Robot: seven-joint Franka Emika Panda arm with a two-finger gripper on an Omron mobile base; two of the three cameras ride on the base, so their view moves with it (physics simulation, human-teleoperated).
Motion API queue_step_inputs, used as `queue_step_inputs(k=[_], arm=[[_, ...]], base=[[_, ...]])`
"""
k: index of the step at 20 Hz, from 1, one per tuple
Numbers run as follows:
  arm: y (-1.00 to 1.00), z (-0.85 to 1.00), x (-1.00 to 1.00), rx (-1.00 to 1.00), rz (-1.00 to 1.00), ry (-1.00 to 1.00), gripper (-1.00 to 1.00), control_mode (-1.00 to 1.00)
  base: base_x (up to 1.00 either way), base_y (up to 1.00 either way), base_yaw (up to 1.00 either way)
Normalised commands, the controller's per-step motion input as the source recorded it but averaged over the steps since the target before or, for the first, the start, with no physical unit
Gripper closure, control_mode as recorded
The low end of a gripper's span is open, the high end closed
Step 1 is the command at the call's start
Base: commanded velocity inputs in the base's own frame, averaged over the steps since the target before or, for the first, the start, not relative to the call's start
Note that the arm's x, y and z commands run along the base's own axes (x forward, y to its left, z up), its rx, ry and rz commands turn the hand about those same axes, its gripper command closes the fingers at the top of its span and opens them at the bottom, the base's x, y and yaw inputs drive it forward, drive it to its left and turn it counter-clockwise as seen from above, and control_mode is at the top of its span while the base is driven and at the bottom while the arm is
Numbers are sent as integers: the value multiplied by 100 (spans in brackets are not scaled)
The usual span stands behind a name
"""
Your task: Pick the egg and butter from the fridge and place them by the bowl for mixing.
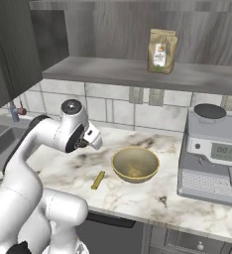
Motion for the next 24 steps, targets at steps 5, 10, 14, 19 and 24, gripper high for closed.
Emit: queue_step_inputs(k=[5,10,14,19,24], arm=[[0,-37,32,-12,0,17,100,-100],[0,-44,33,-7,0,22,100,-100],[0,-65,28,-5,0,28,100,-100],[0,-41,25,-2,0,15,100,-100],[-12,-31,26,-5,1,3,100,-100]], base=[[0,0,0],[0,0,0],[0,0,0],[0,0,0],[0,0,0]])
